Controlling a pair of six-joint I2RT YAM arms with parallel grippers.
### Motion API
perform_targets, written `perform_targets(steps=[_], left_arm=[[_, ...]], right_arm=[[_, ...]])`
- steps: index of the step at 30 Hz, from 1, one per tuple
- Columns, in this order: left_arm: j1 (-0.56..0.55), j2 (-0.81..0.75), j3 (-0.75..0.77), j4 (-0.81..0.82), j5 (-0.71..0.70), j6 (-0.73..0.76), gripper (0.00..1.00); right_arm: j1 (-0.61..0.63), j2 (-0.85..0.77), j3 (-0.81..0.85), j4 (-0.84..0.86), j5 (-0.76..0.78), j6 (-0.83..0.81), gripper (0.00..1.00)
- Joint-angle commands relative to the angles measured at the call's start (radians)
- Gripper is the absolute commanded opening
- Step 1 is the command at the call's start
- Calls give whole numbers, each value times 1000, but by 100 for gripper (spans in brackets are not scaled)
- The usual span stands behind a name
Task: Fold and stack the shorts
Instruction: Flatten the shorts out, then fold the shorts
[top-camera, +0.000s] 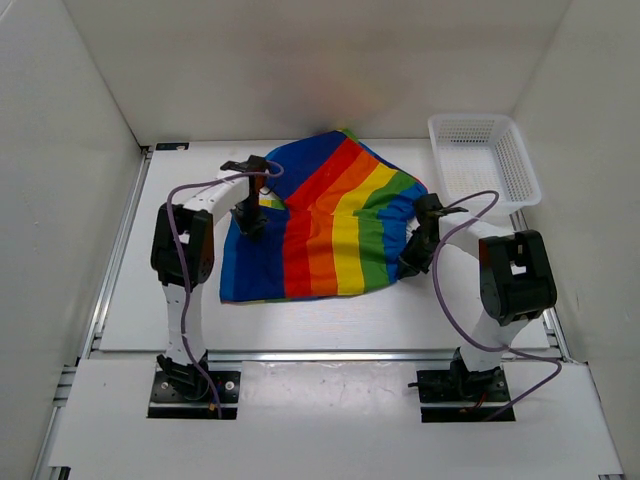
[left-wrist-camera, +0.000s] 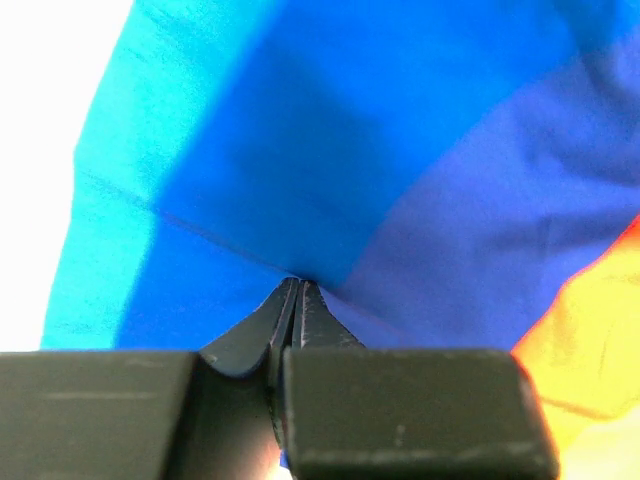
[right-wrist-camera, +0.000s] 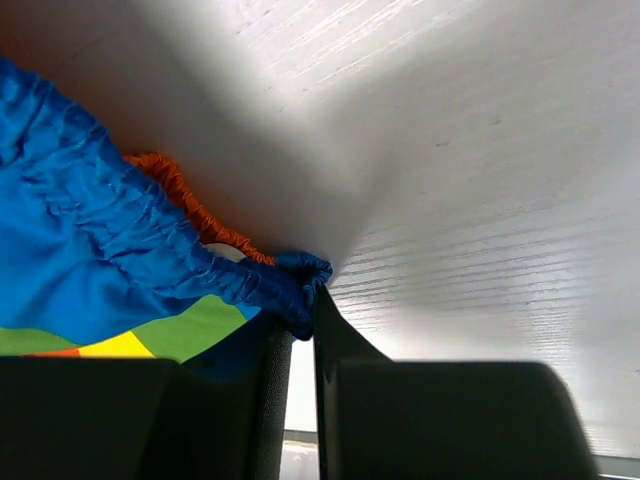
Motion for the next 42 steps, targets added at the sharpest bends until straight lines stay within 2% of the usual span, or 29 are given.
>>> perform_targets(steps=[1, 3, 4, 5, 6, 8, 9, 13, 14, 16, 17, 19, 20, 23, 27, 32, 42], left_arm=[[53, -69, 41, -27, -38, 46, 14], [68, -85, 64, -56, -29, 55, 16], [80, -103, 64, -69, -29, 66, 19], [81, -175, 44, -69, -29, 66, 24], [81, -222, 13, -69, -29, 66, 34], [103, -376, -117, -69, -22, 54, 40], [123, -426, -169, -69, -8, 54, 41], [194, -678, -526, -64, 73, -56, 47], [209, -771, -586, -51, 136, -75, 50], [248, -855, -748, 41, 213, -113, 54], [260, -913, -798, 83, 292, -129, 58], [269, -941, -897, 167, 362, -168, 64], [269, -941, -910, 204, 373, -181, 73], [269, -918, -919, 213, 359, -201, 89], [269, -918, -939, 258, 350, -248, 90], [260, -875, -959, 269, 291, -282, 76], [228, -826, -1005, 341, 248, -330, 75]], right_arm=[[-11, -7, -21, 21, 105, 26, 4], [-11, 12, 10, 21, 70, 14, 6], [-11, 12, 10, 21, 70, 14, 13], [-11, -17, 19, 21, 70, 2, 36], [-11, -37, 19, 21, 70, 2, 48], [-11, -98, 19, 21, 85, -17, 70], [-11, -117, 10, 21, 97, -17, 74], [-11, -180, 1, 21, 88, -37, 76], [-11, -180, 1, 12, 75, -37, 76], [-11, -192, -10, 11, 61, -47, 76], [-11, -203, -10, 11, 44, -47, 78], [-11, -203, -19, 11, 30, -60, 78], [-11, -203, -19, 11, 21, -73, 78], [-11, -221, -19, 11, 21, -84, 78], [-11, -255, -29, 2, 10, -84, 78], [-11, -264, -29, 2, -8, -84, 78], [-11, -292, -47, -7, -8, -84, 79]])
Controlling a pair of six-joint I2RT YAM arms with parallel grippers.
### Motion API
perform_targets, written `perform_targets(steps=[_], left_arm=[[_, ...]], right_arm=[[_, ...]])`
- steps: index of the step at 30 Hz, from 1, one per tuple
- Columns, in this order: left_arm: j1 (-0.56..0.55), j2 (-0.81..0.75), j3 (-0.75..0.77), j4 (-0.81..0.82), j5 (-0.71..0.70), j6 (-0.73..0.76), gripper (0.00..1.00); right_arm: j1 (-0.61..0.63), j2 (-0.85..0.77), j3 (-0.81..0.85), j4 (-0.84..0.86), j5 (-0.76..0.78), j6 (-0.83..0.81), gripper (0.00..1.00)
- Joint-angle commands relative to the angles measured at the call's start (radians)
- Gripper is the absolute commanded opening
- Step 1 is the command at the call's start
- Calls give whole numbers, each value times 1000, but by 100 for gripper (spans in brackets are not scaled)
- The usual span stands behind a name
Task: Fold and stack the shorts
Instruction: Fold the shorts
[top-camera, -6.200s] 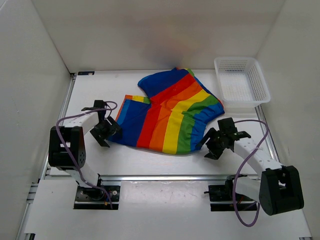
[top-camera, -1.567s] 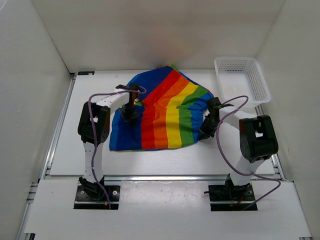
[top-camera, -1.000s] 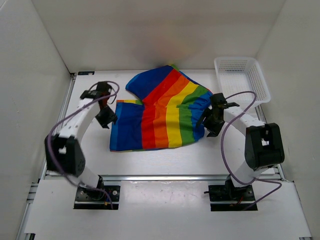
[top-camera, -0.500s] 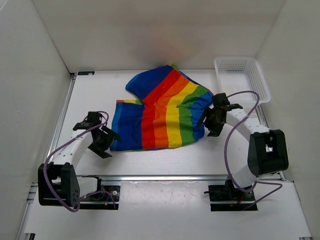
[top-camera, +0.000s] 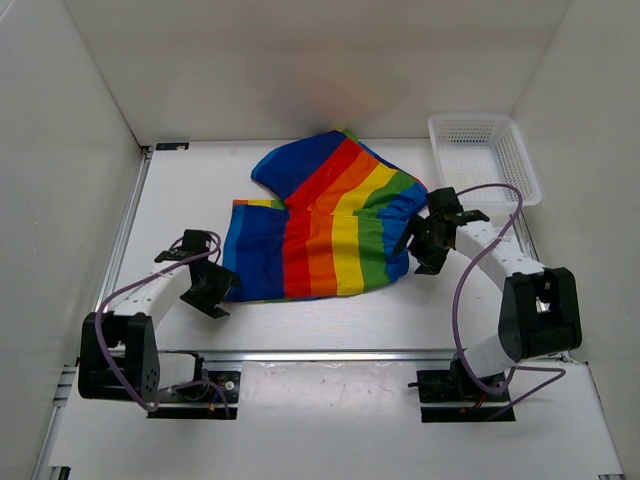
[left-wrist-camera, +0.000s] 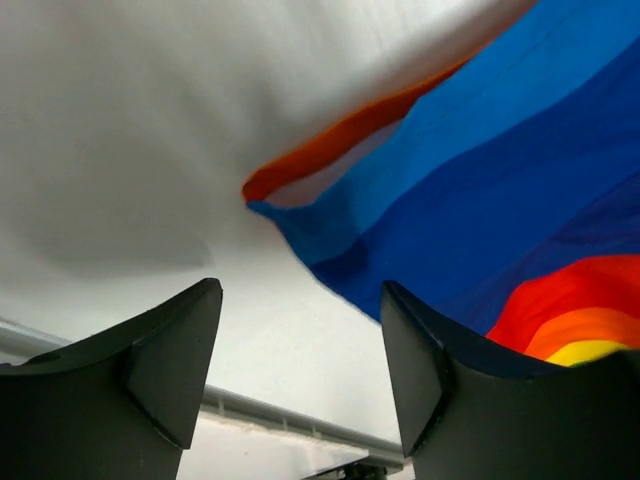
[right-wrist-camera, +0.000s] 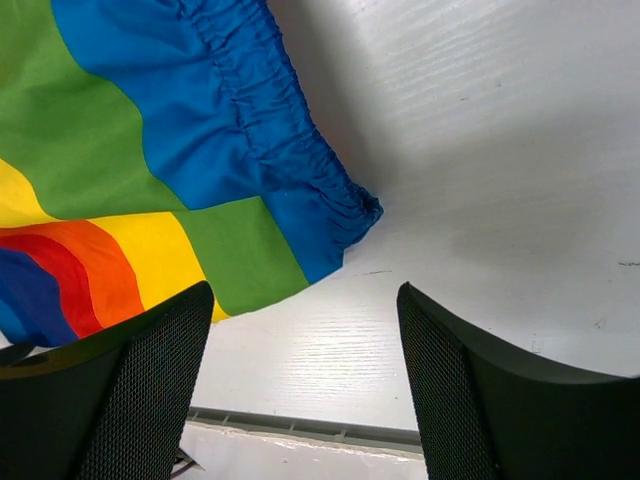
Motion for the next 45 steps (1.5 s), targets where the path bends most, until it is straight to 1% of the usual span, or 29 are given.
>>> perform_targets(steps=[1, 3, 6, 7, 9, 10, 12, 16, 19, 21, 24, 28, 31, 34, 36, 37, 38, 39, 40, 42, 43, 45], left_arm=[[-19, 56, 4, 52, -52, -18, 72], [-19, 87, 30, 52, -63, -7, 71], [-28, 124, 52, 52, -89, -17, 65], [-28, 138, 77, 52, -89, -17, 62], [-37, 175, 93, 52, -100, -7, 53], [-37, 187, 107, 52, -100, -7, 35], [-37, 216, 119, 52, -100, 2, 11], [-59, 196, 144, 52, -80, 13, 11], [-88, 143, 165, 52, -80, 22, 11], [-109, 123, 174, 52, -68, 31, 11], [-118, 110, 183, 52, -68, 31, 11], [-118, 110, 183, 43, -57, 40, 11], [-118, 110, 193, 43, -57, 40, 11], [-118, 101, 202, 34, -57, 49, 11], [-118, 101, 213, 34, -57, 49, 11], [-118, 101, 232, 22, -57, 60, 11], [-118, 89, 245, 13, -57, 60, 11], [-118, 80, 262, 2, -68, 69, 11], [-118, 71, 297, -24, -68, 82, 11], [-118, 71, 334, -55, -94, 91, 11], [-118, 71, 367, -69, -94, 100, 11], [-118, 71, 392, -89, -103, 100, 11]], right_arm=[[-3, -39, -7, -14, -11, -10, 79], [-3, -48, -7, -14, -11, -10, 79], [-3, -57, -16, -23, -11, -1, 79], [-3, -69, -16, -23, -11, -1, 79], [-12, -82, -26, -34, -21, 9, 79], [-12, -91, -51, -34, -39, 9, 79], [-23, -105, -75, -34, -74, 19, 79], [-34, -149, -187, -4, -139, 51, 80], [-34, -174, -278, 99, -228, 120, 80], [-34, -183, -318, 209, -260, 182, 80], [-34, -192, -367, 337, -260, 228, 80], [-34, -113, -358, 398, -206, 228, 77], [-34, -50, -335, 435, -163, 219, 71], [-34, 22, -298, 458, -151, 219, 56], [-34, 68, -255, 458, -122, 219, 21], [-34, 78, -228, 422, -105, 202, 8], [-34, 78, -194, 379, -85, 182, 0], [-34, 78, -121, 324, -59, 164, 0], [-34, 78, -82, 202, 2, 118, 0], [-34, 67, 25, 65, 56, 78, 0], [-34, 67, 50, -51, 56, 64, 0], [-43, 56, 81, -124, 29, 35, 0]])
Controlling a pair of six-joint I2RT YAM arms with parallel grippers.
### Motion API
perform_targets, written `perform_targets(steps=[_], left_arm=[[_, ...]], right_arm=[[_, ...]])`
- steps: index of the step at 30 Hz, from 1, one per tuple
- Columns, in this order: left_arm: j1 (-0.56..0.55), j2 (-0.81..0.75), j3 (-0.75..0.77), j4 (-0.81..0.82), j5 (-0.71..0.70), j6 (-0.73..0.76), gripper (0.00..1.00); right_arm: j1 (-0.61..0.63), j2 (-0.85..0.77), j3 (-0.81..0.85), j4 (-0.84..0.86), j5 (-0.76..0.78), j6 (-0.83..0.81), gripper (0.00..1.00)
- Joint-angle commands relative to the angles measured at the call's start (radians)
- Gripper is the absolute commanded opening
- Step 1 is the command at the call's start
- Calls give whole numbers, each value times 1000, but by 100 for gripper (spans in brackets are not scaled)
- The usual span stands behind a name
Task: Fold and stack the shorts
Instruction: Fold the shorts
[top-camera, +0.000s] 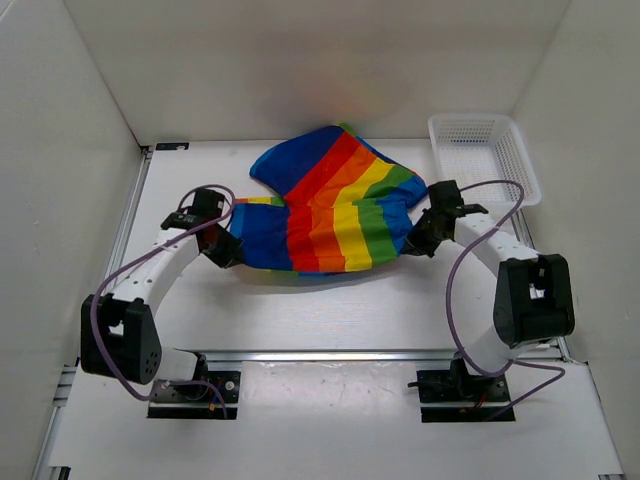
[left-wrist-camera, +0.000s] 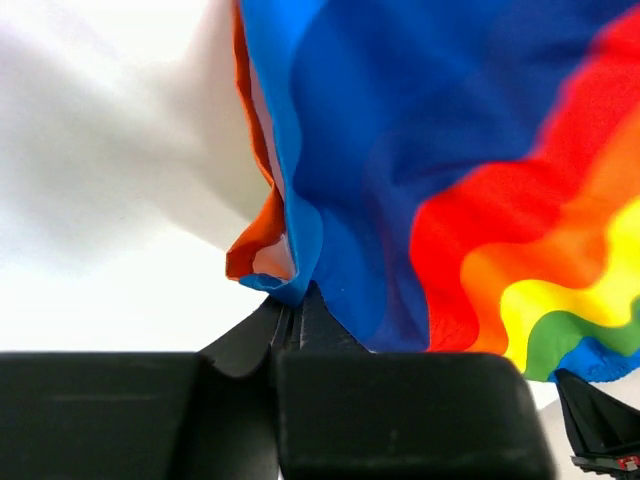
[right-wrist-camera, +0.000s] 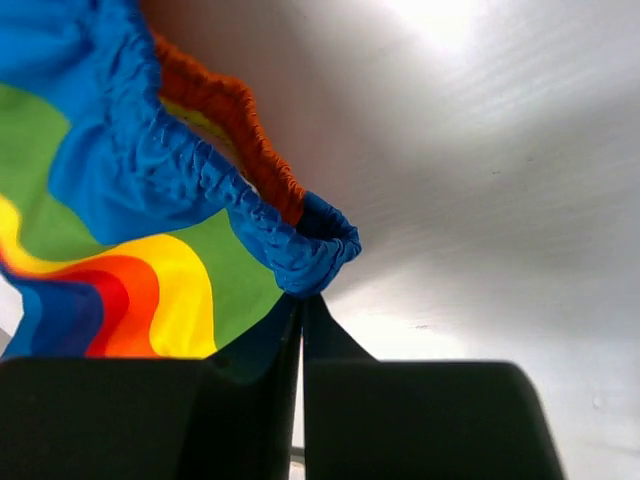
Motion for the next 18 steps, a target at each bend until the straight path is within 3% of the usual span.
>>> perform_targets(steps=[1, 6, 9, 14, 18], left_arm=[[-4, -45, 69, -44, -30, 34, 11], [-4, 15, 137, -44, -49, 44, 11], [-4, 79, 189, -44, -58, 53, 11], [-4, 128, 224, -54, -58, 73, 11], [-4, 128, 224, -54, -58, 73, 11]], right_arm=[[-9, -40, 68, -272, 34, -78, 0], [-9, 106, 169, -281, 46, -69, 0], [-9, 259, 316, -240, 89, -100, 16], [0, 426, 479, -243, 100, -133, 18], [0, 417, 456, -231, 100, -146, 41]])
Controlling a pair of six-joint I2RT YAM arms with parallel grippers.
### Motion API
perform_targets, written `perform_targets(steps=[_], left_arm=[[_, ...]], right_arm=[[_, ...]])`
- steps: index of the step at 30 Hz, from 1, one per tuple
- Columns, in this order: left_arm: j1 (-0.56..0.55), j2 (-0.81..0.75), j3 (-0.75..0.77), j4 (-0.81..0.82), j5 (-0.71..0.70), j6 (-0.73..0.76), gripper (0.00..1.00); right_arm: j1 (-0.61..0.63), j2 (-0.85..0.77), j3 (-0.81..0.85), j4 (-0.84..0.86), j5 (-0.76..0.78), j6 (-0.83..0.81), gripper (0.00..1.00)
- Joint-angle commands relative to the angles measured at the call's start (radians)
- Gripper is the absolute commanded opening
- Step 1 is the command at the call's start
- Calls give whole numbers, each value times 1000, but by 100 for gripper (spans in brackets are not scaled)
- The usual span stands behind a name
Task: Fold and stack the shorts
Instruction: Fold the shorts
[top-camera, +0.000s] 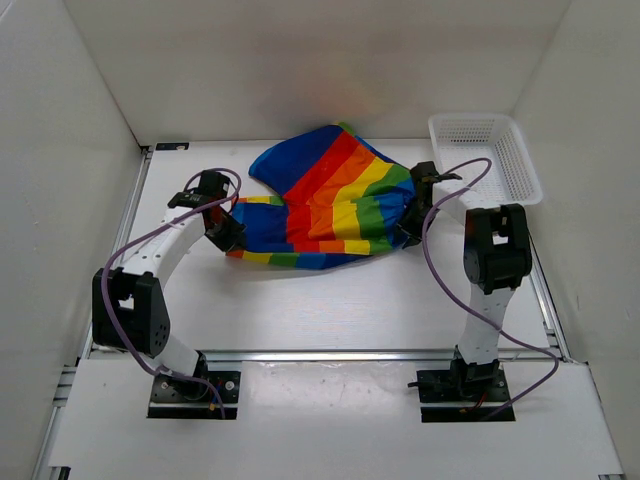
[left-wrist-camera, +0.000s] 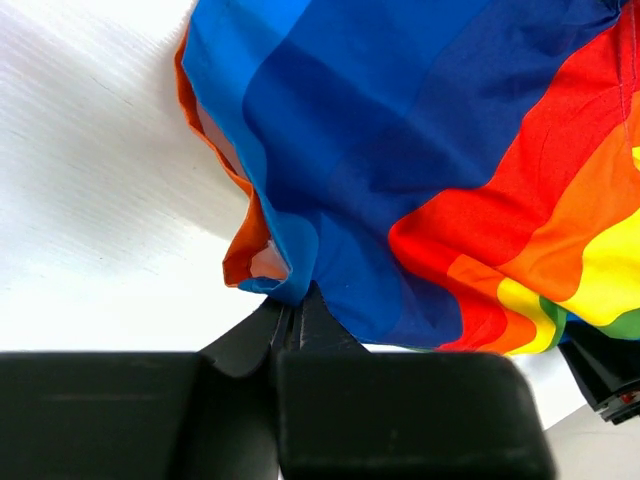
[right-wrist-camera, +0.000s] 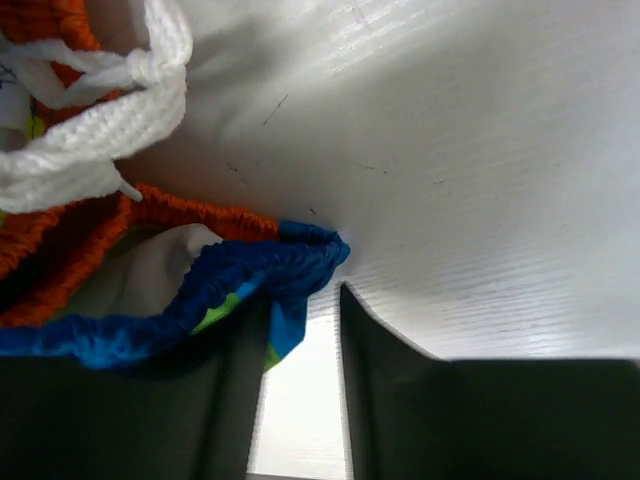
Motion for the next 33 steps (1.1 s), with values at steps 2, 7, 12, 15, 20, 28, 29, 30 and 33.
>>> perform_targets(steps=[2, 7, 12, 15, 20, 28, 29, 30, 33], left_arm=[[-3, -11, 31, -12, -28, 16, 11], [-12, -2, 20, -12, -28, 6, 11], [-12, -16, 20, -12, -28, 6, 11], [-12, -42, 58, -45, -60, 17, 11], [-3, -103, 259, -148, -127, 65, 11], [74, -278, 636, -269, -159, 126, 11], [87, -289, 679, -292, -169, 135, 11], [98, -298, 771, -306, -169, 135, 11], [98, -324, 908, -364, -195, 160, 11]], right_arm=[[-1, -66, -21, 21, 28, -31, 54], [-1, -99, -110, 87, -11, -18, 54], [-1, -88, -134, 150, -29, 6, 2], [-1, -154, -134, 139, 11, 17, 0], [8, -379, -58, 7, 90, -33, 0], [8, -689, 62, -181, 122, -132, 0], [8, -736, 77, -198, 113, -155, 0], [8, -761, 111, -235, 113, -155, 0], [8, -858, 171, -299, 93, -207, 0]])
